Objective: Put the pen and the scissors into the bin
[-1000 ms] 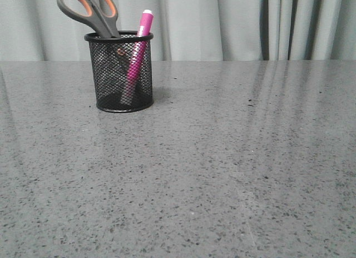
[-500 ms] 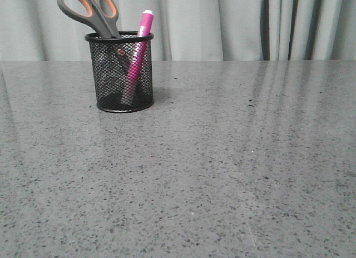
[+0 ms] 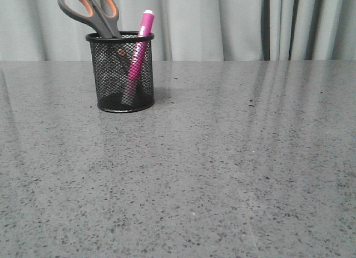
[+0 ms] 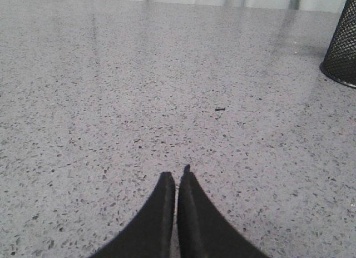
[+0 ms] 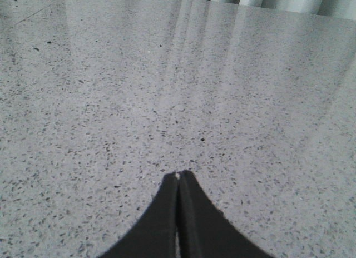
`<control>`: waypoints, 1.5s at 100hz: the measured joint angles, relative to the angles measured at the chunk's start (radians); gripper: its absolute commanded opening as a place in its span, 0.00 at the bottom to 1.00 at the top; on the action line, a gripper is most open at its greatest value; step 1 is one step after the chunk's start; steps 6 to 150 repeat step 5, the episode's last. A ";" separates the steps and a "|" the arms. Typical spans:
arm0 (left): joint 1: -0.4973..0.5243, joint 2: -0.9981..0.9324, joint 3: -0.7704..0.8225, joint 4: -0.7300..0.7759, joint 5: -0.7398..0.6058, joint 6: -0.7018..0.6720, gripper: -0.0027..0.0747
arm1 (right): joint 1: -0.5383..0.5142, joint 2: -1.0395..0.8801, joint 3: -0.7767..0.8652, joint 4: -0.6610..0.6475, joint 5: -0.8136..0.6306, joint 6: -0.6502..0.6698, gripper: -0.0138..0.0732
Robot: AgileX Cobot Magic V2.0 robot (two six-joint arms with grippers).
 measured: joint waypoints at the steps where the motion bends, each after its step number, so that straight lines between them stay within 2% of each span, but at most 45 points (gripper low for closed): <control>1: 0.000 0.000 0.000 0.000 0.000 0.000 0.01 | 0.000 0.000 0.000 0.000 0.002 0.000 0.08; 150: 0.000 0.000 0.000 0.000 0.000 0.000 0.01 | 0.000 0.000 0.000 0.000 0.002 0.000 0.08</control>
